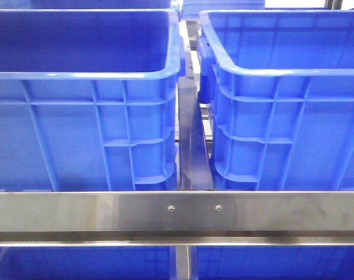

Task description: Pick red and yellow buttons and place in box

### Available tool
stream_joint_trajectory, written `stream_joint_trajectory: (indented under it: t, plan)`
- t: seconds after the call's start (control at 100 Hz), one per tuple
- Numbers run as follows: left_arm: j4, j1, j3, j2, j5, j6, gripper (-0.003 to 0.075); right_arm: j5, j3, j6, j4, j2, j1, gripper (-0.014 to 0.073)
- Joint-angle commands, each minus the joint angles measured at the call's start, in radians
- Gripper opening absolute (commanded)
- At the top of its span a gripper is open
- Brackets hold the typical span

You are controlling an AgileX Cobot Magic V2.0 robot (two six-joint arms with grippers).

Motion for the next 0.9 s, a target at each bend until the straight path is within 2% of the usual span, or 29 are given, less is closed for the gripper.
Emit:
stream_joint_trajectory:
  t: [0.0,0.07,0.12,0.32,0.47,0.89]
  plan:
    - [-0.007,0.0,-0.035,-0.005,-0.051,0.0,0.0411,-0.084,-0.02,-0.002,-0.003,-0.025,0.002,-0.0068]
    - [-0.007,0.0,-0.035,-0.005,-0.051,0.0,0.05,-0.084,-0.02,-0.002,-0.003,-0.025,0.002,-0.0068]
    - [-0.007,0.0,-0.035,-0.005,-0.051,0.0,0.0517,-0.084,-0.02,-0.002,-0.003,-0.025,0.002,-0.0068]
    - [-0.069,-0.007,-0.035,0.0,-0.073,0.025,0.0514,-0.084,-0.02,-0.002,-0.003,-0.025,0.002,-0.0068]
    - [-0.094,-0.068,-0.06,0.051,-0.083,0.075,0.0514,-0.084,-0.02,-0.002,-0.003,-0.025,0.002,-0.0068]
    - [-0.094,-0.275,-0.284,0.428,-0.083,0.129,0.0514,-0.084,-0.02,-0.002,-0.003,-0.025,0.002,-0.0068]
